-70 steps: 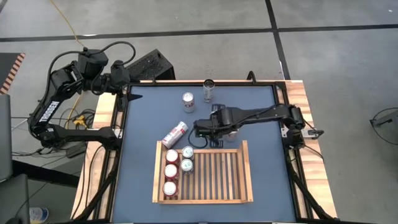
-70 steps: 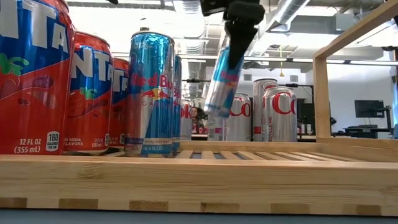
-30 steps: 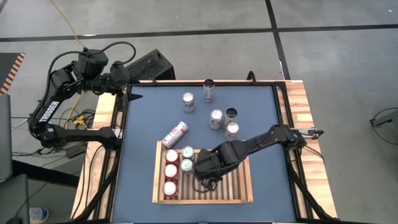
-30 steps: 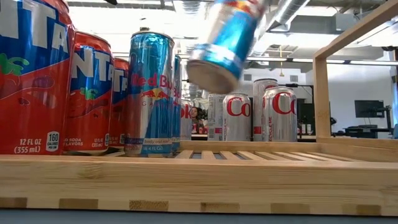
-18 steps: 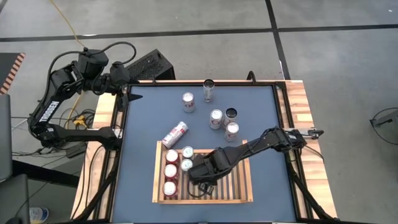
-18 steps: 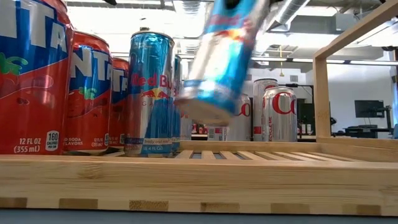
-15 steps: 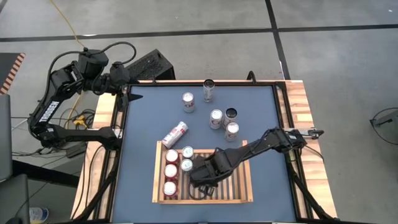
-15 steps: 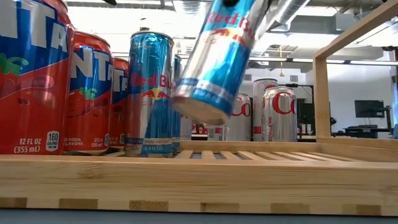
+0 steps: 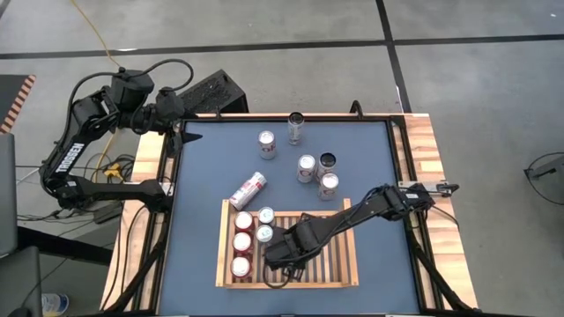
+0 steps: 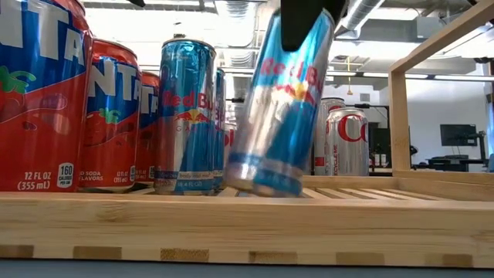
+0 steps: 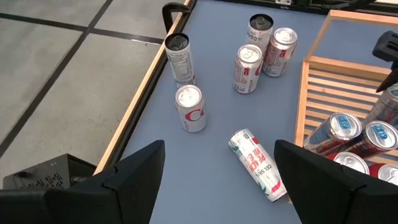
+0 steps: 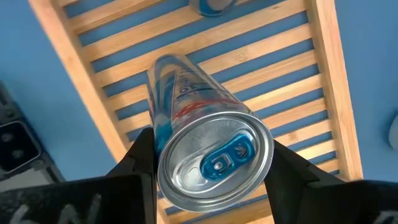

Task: Place canned beverage on shelf
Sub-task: Put the blue soda can on the shelf aligned with the other blue soda can

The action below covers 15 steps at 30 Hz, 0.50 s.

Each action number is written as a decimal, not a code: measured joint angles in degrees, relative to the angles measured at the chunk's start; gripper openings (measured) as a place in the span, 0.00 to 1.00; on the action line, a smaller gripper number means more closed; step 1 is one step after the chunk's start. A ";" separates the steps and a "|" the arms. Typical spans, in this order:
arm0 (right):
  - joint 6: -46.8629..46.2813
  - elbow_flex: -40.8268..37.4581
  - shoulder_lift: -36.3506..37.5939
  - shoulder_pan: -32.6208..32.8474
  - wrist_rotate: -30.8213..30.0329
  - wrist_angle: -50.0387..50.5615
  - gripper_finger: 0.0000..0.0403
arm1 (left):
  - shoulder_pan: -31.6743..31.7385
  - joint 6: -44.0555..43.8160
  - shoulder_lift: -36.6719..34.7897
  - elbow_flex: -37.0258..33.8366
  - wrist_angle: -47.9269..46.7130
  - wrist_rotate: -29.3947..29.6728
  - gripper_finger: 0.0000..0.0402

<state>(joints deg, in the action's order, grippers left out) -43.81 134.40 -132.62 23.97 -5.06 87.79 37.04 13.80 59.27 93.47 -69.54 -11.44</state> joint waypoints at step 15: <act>4.52 0.62 -0.63 -0.12 0.65 -0.64 0.50 | 0.00 0.04 0.00 0.00 0.02 0.00 0.72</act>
<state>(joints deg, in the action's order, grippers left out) -39.29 135.02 -133.25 23.84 -4.41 87.15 37.04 13.85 59.27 93.47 -69.52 -11.44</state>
